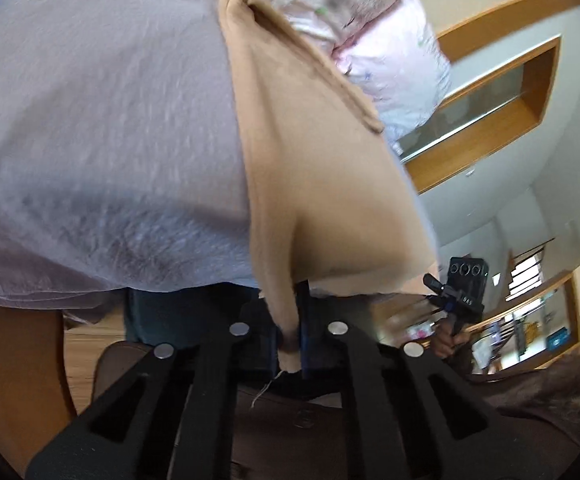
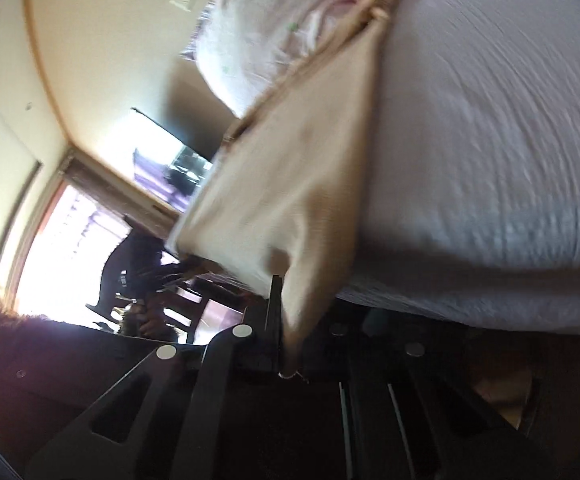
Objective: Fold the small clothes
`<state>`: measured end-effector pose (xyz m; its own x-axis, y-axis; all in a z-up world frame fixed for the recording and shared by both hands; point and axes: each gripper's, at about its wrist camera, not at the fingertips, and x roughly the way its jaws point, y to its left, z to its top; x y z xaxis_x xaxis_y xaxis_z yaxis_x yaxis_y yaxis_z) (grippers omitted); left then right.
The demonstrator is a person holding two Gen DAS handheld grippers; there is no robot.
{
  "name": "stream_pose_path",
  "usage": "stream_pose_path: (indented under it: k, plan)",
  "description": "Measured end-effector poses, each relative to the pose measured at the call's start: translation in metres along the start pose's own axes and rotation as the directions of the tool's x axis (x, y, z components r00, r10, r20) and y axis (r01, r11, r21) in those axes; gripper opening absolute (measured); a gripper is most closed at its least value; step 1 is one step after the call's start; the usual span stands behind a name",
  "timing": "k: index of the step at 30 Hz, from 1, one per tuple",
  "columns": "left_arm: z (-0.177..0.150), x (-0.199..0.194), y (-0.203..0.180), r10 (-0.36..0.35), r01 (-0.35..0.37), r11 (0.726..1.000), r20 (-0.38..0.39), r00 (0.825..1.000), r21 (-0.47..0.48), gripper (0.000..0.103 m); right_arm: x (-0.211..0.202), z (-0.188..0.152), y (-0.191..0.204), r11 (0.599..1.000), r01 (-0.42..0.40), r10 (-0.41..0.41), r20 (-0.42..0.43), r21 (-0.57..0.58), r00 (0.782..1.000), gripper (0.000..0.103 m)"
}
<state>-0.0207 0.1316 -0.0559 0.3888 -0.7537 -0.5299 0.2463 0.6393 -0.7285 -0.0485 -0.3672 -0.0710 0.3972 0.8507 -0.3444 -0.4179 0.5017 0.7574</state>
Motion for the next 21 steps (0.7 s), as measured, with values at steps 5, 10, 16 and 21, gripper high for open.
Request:
stream_pose_path:
  k: [5, 10, 16, 21]
  plan:
    - [0.035, -0.044, -0.052, -0.052, 0.035, 0.99, 0.121, 0.991, 0.14, 0.007, -0.021, 0.06, 0.055, 0.983, -0.034, 0.058, 0.13, -0.182, 0.99, 0.008]
    - [0.137, -0.064, -0.081, -0.019, -0.045, 0.981, 0.325, 0.946, 0.187, 0.007, -0.001, 0.175, 0.087, 0.951, 0.017, 0.086, 0.314, -0.31, 0.945, 0.008]
    - [0.266, 0.002, -0.023, 0.152, -0.129, 0.988, 0.35, 0.924, -0.088, 0.005, 0.082, 0.3, 0.009, 0.985, 0.171, -0.148, 0.376, -0.029, 0.915, 0.008]
    - [0.306, 0.052, 0.032, 0.274, -0.221, 0.95, 0.253, 0.928, -0.219, 0.005, 0.148, 0.333, -0.07, 0.911, 0.362, -0.404, 0.244, 0.199, 0.882, 0.008]
